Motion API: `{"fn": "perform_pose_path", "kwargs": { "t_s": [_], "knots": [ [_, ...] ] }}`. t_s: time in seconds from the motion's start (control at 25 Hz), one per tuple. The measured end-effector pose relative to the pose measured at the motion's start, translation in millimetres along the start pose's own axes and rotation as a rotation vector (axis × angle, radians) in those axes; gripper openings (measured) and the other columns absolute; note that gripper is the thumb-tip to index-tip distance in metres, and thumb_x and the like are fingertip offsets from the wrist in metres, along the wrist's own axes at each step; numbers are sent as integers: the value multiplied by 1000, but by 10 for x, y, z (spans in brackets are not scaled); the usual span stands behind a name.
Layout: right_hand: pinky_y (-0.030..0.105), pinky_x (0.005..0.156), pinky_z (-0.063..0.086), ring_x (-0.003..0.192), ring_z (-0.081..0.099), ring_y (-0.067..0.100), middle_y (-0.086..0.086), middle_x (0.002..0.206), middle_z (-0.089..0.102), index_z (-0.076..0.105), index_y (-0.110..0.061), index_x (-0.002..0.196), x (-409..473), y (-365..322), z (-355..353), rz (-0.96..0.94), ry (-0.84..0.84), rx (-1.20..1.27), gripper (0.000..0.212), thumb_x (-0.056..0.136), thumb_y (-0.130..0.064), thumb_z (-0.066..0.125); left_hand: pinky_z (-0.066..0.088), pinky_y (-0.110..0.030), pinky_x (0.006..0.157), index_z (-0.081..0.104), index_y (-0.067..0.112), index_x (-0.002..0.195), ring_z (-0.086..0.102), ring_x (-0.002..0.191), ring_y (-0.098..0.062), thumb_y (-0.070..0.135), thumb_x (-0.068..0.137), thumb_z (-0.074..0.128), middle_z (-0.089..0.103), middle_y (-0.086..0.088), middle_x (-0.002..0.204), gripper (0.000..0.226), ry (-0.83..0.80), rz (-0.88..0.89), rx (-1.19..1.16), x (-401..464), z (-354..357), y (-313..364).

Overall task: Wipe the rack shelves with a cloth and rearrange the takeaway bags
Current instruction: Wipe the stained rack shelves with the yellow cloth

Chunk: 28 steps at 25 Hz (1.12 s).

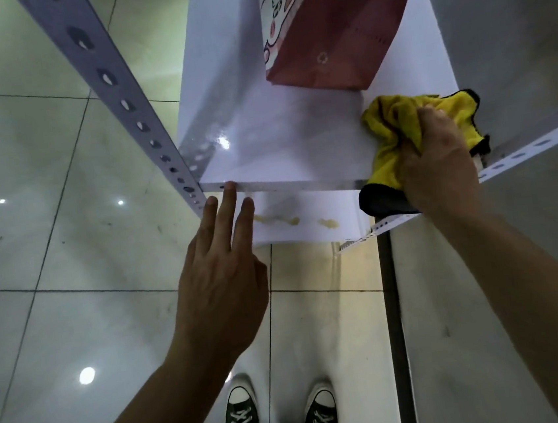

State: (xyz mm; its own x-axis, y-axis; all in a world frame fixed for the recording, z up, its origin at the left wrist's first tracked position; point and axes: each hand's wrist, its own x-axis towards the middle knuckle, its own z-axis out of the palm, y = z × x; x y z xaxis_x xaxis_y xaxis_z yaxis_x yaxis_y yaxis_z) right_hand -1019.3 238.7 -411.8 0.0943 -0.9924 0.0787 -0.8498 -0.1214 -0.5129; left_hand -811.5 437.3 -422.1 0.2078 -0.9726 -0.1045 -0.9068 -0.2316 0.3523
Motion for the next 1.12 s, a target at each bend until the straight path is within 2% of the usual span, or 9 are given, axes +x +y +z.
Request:
{"fn": "perform_pose_path", "kwargs": {
  "t_s": [0.2,0.44,0.6,0.68,0.76,0.8,0.88,0.96,1.12],
  "knots": [
    [54,120,27,147,33,32,17,152,43,45,-9,147,-597,209,54,-160,40,36,48,100,-11,51,14,-36,121,25,8,158,8,155,-30,12,92,57,10,-11,168,73,-32,31,-49,-216,312,53],
    [47,119,32,144,37,25,6,153,39,45,-10,147,-1104,450,295,-328,147,151,53,95,-3,50,28,-41,118,32,8,155,23,152,-33,9,88,62,22,-13,166,74,-82,38,-72,-394,696,-38],
    [46,114,39,138,45,29,14,147,46,46,-10,146,-1614,674,691,-85,61,277,54,92,-6,45,27,-40,120,35,7,154,25,151,-33,7,89,60,28,-15,163,69,-117,60,-82,-430,903,-121],
    [32,108,45,128,53,18,3,137,56,51,-18,140,-1725,752,910,77,31,439,47,94,-11,44,30,-45,120,36,6,153,25,151,-33,7,90,60,29,-15,162,67,-138,73,-87,-433,1017,-178],
    [7,92,43,113,56,-5,-22,122,59,51,-43,128,-1722,775,1096,171,12,531,43,95,-15,43,33,-47,118,37,6,153,26,151,-33,6,90,59,30,-15,162,67,-157,89,-83,-435,1153,-244],
    [0,85,40,108,55,-12,-29,116,57,51,-50,121,-1680,802,1186,181,-1,540,44,96,-15,43,34,-48,118,38,5,152,27,151,-33,6,90,60,32,-15,161,66,-154,88,-86,-435,1228,-283],
    [-2,82,38,102,55,-15,-28,111,57,52,-53,114,-1541,898,1412,129,1,530,47,96,-11,44,34,-48,118,38,6,152,29,150,-33,8,89,61,33,-15,161,67,-135,71,-92,-408,1422,-379],
    [9,92,41,102,54,-9,-24,109,56,53,-49,115,-1358,1005,1649,52,33,491,43,96,-11,46,33,-47,118,37,6,153,29,150,-33,10,90,61,33,-15,161,67,-123,76,-73,-358,1659,-474],
    [26,101,39,116,50,15,-4,124,53,54,-10,132,-852,1322,2200,-135,53,352,41,92,-9,44,36,-47,116,39,4,152,34,147,-35,12,85,67,36,-17,159,72,-118,103,4,-167,2208,-699]
  ]
}}
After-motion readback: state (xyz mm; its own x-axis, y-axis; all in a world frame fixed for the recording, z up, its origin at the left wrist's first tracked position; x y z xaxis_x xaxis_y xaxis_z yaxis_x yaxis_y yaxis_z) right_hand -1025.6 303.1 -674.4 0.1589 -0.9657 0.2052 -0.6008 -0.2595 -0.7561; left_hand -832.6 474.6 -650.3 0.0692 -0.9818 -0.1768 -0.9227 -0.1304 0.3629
